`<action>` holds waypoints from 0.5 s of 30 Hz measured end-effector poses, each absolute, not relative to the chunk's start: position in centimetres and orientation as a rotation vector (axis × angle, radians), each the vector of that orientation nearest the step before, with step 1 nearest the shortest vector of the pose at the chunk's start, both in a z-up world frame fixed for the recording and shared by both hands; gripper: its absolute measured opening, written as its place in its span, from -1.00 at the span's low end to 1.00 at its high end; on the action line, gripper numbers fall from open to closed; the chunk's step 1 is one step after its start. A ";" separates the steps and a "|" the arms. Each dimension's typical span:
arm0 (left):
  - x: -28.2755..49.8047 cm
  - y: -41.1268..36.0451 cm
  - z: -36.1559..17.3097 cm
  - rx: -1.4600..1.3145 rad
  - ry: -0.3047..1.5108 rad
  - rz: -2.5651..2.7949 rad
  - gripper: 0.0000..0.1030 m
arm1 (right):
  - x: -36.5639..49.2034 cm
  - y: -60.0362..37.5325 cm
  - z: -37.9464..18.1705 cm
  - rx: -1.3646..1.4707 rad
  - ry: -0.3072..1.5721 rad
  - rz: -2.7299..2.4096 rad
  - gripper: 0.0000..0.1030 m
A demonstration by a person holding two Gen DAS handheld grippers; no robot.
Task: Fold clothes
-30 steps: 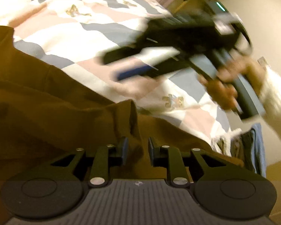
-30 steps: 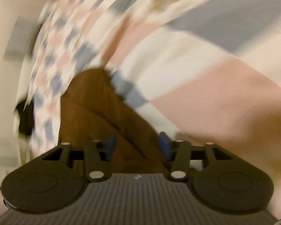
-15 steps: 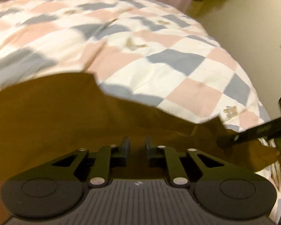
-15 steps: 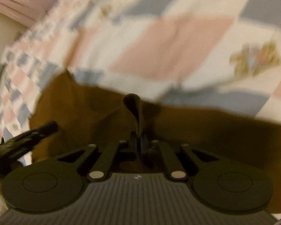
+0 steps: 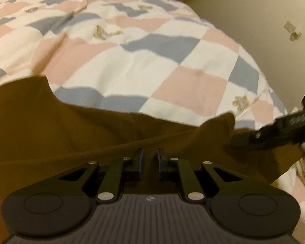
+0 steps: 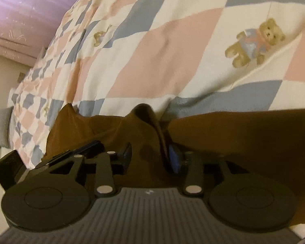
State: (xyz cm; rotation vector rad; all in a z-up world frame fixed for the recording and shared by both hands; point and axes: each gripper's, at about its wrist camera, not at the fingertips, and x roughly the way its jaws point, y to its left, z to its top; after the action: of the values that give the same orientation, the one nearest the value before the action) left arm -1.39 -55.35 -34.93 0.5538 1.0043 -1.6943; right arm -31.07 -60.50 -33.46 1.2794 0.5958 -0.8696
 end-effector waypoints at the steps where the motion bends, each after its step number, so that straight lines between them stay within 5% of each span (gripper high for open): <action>1: -0.9 -54.8 -34.4 0.547 0.997 -1.688 -0.74 | -30.6 -60.3 -32.9 1.267 0.597 -0.884 -0.92; 10: 7.9 -46.2 -31.4 0.566 1.000 -1.516 -0.67 | -19.3 -56.8 -25.8 0.992 0.580 -0.899 -0.92; 15: 13.6 -42.7 -30.4 0.548 1.034 -1.439 -0.65 | -9.6 -53.9 -30.1 0.991 0.611 -0.832 -0.91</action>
State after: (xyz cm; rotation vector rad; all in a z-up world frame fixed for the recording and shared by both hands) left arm 13.65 -42.67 -30.42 0.5477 1.0336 -1.4395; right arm -9.63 -53.93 -30.13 0.9914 0.6114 -0.8319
